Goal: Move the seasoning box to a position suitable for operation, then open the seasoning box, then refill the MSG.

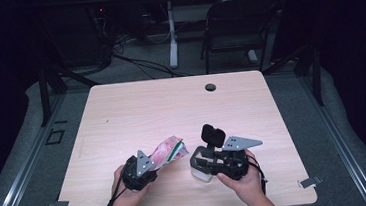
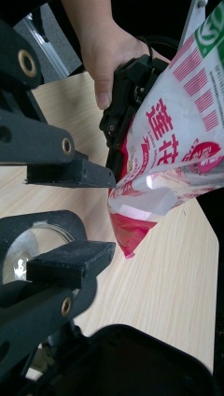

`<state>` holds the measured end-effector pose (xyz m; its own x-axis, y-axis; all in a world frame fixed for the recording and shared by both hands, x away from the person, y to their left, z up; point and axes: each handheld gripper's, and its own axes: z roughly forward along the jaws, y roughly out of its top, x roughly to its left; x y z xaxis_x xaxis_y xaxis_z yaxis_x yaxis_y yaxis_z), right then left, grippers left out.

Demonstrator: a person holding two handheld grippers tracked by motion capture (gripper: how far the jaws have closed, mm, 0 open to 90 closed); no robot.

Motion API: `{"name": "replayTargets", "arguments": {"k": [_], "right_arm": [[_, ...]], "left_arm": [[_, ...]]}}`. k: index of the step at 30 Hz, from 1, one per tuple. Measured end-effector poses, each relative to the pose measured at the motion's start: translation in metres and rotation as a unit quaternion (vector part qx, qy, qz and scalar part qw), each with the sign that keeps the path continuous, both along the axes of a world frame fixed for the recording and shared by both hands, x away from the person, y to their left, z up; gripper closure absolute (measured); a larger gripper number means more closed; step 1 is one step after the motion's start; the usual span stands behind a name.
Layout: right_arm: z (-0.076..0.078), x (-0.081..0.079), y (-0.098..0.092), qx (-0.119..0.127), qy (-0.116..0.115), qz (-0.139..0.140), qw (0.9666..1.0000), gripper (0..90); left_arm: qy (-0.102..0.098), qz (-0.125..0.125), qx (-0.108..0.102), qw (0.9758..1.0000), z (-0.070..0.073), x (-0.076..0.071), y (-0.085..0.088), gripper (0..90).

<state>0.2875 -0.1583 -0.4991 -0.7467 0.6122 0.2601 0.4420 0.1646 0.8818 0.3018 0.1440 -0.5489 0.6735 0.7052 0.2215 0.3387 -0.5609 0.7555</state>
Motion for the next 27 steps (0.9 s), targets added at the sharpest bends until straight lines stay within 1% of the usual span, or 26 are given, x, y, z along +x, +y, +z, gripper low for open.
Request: {"name": "replayTargets", "arguments": {"k": [2,3,4,6,7,8,9,11,14,20,24,27], "right_arm": [[0.006,0.003,-0.001,-0.007,-0.001,-0.001,1.0000,62.4],[0.009,0.005,0.000,-0.001,0.001,0.001,1.0000,62.4],[0.012,0.008,-0.001,-0.003,0.004,0.001,1.0000,62.4],[0.016,0.014,-0.003,-0.016,0.005,-0.004,0.9998,62.4],[0.016,0.014,-0.003,-0.016,0.005,-0.004,0.9998,62.4],[0.016,0.016,-0.004,-0.007,0.008,-0.006,0.9999,62.1],[0.017,0.017,-0.006,-0.005,0.010,-0.004,0.9999,62.0],[0.016,0.019,-0.009,0.001,0.012,-0.012,0.9999,62.0],[0.014,0.018,-0.014,-0.010,0.008,-0.016,0.9998,61.8],[0.012,0.015,-0.023,-0.006,0.010,-0.025,0.9996,61.7],[0.014,0.015,-0.029,0.006,0.009,-0.034,0.9994,61.9],[0.016,0.016,-0.032,0.005,0.006,-0.035,0.9993,62.1]], "left_arm": [[-0.004,0.001,0.006,1.0000,0.003,0.002,0.000,61.8],[-0.009,0.005,0.003,0.9999,0.004,0.003,0.000,61.8],[-0.010,0.006,0.003,0.9999,0.005,0.003,0.000,61.8],[-0.016,0.007,0.012,0.9998,0.007,0.004,0.000,61.9],[-0.019,0.008,0.014,0.9997,0.008,0.005,0.000,61.9],[-0.020,0.009,0.014,0.9997,0.009,0.005,-0.001,61.9],[-0.026,0.008,0.019,0.9994,0.010,0.005,-0.002,61.9],[-0.032,0.008,0.025,0.9991,0.013,0.006,-0.004,61.9],[-0.038,0.007,0.030,0.9988,0.015,0.006,-0.008,61.9],[-0.060,0.002,0.045,0.9972,0.017,0.005,-0.019,62.0],[-0.062,-0.003,0.052,0.9967,0.017,0.005,-0.023,62.0],[-0.065,-0.005,0.059,0.9961,0.016,0.004,-0.025,62.0]]}}
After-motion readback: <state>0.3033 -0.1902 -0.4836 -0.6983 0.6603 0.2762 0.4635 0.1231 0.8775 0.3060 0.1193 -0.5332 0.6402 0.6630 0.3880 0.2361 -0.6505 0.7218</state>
